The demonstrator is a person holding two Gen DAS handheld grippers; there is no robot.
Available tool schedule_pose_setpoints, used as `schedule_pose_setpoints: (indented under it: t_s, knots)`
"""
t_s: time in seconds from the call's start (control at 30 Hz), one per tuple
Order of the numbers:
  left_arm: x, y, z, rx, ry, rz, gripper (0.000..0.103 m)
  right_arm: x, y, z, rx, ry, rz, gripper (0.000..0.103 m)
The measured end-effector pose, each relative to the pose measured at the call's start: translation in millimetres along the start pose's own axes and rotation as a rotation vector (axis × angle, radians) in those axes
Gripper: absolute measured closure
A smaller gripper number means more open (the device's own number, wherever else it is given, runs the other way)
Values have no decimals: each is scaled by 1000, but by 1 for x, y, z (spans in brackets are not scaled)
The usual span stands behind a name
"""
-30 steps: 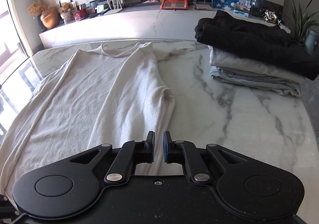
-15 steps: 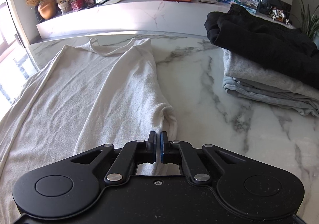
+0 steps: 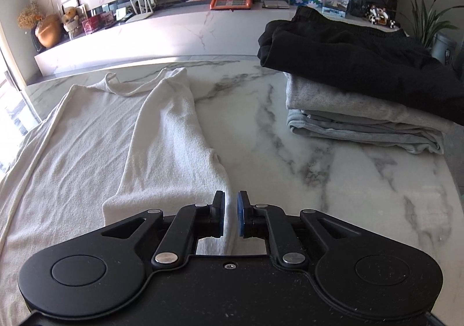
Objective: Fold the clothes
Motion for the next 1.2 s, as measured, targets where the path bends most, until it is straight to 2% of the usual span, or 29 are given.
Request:
schedule_pose_setpoints:
  t_s: [0.13, 0.4, 0.57, 0.73, 0.83, 0.93, 0.97, 1.0, 1.13, 1.2]
  knots:
    - [-20, -14, 8, 8, 16, -77, 89, -41, 1, 31, 28, -8, -36, 94]
    - [-64, -70, 27, -102, 92, -248, 89, -107, -15, 114, 106, -51, -74, 94]
    - [-95, -90, 44, -164, 139, -301, 89, -133, -27, 149, 173, -78, -110, 94]
    - [-99, -99, 59, -188, 131, -319, 89, -142, -38, 173, 208, -132, -131, 93]
    - [-98, -103, 69, -202, 122, -322, 89, -142, -39, 177, 206, -149, -124, 79]
    - [-100, -104, 76, -208, 129, -318, 89, -140, -41, 180, 204, -157, -131, 79]
    - [-101, -104, 77, -212, 132, -316, 89, -140, -42, 180, 204, -156, -130, 85]
    - [-101, -105, 78, -213, 134, -315, 89, -140, -42, 180, 203, -157, -129, 96]
    - [-103, -104, 80, -214, 136, -310, 89, -144, -38, 179, 202, -151, -110, 100]
    - [-103, -105, 80, -217, 138, -305, 89, -146, -31, 179, 200, -148, -70, 100]
Point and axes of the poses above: each gripper's, at about its wrist camera, not at the fingertips, and x roughly the way its jaws point, y to its right, z to its underside, the point moved 9 cm from there along x, roughly the way its jaws point, and after that the axes turned 12 degrees about z, right-handed, at the moved point
